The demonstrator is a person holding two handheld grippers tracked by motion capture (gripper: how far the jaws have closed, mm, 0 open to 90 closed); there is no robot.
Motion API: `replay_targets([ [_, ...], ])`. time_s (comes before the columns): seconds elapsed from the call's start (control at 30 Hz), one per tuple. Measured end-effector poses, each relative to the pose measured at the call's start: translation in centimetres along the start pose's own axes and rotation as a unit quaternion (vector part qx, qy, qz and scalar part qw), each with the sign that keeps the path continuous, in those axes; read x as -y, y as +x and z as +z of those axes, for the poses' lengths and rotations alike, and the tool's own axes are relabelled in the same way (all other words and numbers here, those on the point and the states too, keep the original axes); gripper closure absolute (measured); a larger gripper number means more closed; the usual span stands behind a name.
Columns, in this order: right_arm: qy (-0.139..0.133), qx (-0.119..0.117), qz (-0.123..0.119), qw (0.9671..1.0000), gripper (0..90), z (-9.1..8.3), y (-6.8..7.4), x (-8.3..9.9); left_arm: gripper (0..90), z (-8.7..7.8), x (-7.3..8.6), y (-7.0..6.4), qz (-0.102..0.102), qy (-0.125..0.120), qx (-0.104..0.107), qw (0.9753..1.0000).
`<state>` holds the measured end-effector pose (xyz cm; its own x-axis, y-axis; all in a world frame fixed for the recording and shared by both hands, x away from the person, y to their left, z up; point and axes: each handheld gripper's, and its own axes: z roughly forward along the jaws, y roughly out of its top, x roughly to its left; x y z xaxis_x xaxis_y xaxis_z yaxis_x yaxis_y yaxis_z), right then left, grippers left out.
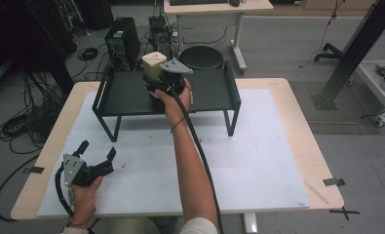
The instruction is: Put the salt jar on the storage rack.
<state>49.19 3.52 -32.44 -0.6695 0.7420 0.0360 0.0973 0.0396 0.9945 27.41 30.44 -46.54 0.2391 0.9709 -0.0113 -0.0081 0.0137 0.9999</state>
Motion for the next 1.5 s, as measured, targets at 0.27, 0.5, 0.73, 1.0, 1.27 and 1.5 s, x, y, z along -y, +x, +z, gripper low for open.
replay_targets([
  [0.27, -0.009, 0.005, -0.011, 0.9999, 29.9, -0.23, 0.16, 0.41, 1.9, 0.0, 0.0, 0.0, 0.001, 0.0, 0.0, 1.0],
  [0.5, -0.011, 0.004, -0.01, 0.9999, 29.8, -0.15, 0.16, 0.47, 1.9, 0.0, 0.0, 0.0, 0.001, 0.0, 0.0, 1.0],
  [0.73, -0.01, 0.004, -0.011, 0.9999, 29.8, -0.14, 0.18, 0.47, 2.0, 0.0, 0.0, 0.0, 0.001, 0.0, 0.0, 1.0],
  [1.0, -0.012, 0.005, -0.011, 0.9999, 29.8, -0.08, 0.21, 0.5, 2.0, -0.01, 0.0, 0.01, 0.001, 0.001, 0.0, 1.0],
  [1.27, -0.012, 0.006, -0.01, 0.9999, 29.8, -0.08, 0.22, 0.5, 2.0, -0.01, 0.0, 0.01, 0.001, 0.001, 0.0, 1.0],
  [1.5, -0.013, 0.007, -0.01, 0.9999, 29.8, -0.06, 0.24, 0.49, 2.0, -0.02, 0.0, 0.0, 0.002, 0.001, 0.0, 1.0],
])
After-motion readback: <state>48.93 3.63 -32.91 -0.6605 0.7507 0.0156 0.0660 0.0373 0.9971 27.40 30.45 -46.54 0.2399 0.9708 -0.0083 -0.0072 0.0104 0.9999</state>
